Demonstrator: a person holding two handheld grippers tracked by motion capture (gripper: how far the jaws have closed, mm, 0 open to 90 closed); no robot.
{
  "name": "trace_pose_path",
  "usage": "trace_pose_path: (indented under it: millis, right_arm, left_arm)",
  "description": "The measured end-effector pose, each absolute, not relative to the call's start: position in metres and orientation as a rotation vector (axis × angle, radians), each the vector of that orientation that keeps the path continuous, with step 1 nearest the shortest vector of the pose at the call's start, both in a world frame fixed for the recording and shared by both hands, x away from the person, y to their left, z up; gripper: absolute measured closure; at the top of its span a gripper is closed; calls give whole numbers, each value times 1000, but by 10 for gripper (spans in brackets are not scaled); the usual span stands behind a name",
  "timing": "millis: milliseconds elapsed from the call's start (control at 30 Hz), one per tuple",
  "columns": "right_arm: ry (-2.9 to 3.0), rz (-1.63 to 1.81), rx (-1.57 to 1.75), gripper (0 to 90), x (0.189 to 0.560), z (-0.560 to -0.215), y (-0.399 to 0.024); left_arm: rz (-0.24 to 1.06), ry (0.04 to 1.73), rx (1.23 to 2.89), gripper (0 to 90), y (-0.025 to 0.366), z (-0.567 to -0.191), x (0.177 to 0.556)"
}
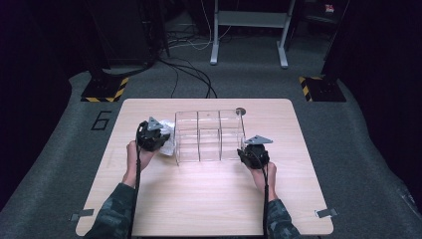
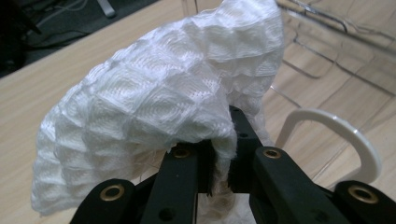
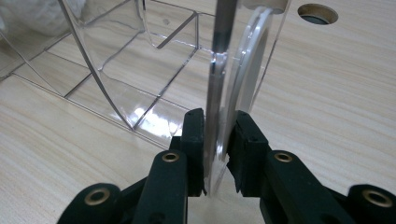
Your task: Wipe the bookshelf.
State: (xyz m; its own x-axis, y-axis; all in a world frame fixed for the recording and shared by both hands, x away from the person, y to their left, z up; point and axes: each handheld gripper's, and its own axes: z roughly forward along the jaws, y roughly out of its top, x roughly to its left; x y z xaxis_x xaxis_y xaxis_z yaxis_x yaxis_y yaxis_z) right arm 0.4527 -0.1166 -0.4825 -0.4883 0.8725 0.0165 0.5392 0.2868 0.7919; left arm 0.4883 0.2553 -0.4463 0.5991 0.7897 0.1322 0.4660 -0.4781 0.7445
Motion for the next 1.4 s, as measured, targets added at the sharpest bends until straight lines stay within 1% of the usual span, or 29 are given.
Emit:
trace_pose_path:
  millis: [67,133,200,333,367,433,467,533,600,700,967,1000,1200,1233,1267,1300,1400]
  right_arm:
    - [2142,1060,1252,768,453,-482,-117]
    - [2139,1065,1266,767,453,-482,-117]
    - [2139,1066,1271,767,453,-483,-116]
    - [2139,1069,1264,767,453,-483,-117]
    - [2139,1069,1265,767,453,-483,-117]
    - [2140,1070,1267,767,453,-483,-117]
    - [2140,1071,1268,768,453,-483,-117]
    - [2139,1070,1268,767,453,-483,-117]
    - [2139,1072,1269,768,453,-483,-117]
    - [2139,1073,1268,768,453,-483,-117]
    - [2139,1076,1269,768,453,-483,-117]
    - [2139,1076,1269,768,453,-483,-117]
    - [2138,1076,1268,768,453,-483,-117]
    - [2138,1076,1268,768,453,-483,-117]
    - [2137,1075,1270,768,453,-483,-117]
    - [2135,1073,1271,769,453,-483,-117]
    - [2135,1074,1272,769,453,-483,-117]
  left_arm:
    - [595,992,2165,840,255,-450,488]
    - [603,992,2164,839,254,-453,488]
    - [570,996,2193,839,255,-457,486]
    - [558,1020,2192,839,255,-464,485]
    - [532,1021,2214,839,255,-469,483]
    - [522,1014,2220,839,257,-472,480]
    - [487,1014,2242,839,258,-472,479]
    - [505,1013,2236,838,260,-474,476]
    - [490,1005,2253,839,263,-473,471]
    - [480,1010,2228,839,269,-474,464]
    - [530,1058,2119,839,287,-467,442]
    - [554,1072,2070,839,292,-460,435]
    - [647,1049,1943,839,300,-429,416]
    - [647,1049,1943,839,300,-429,416]
    - [672,1022,1930,839,296,-421,413]
    - [669,1009,1936,839,294,-418,412]
    - [669,982,1964,839,284,-417,415]
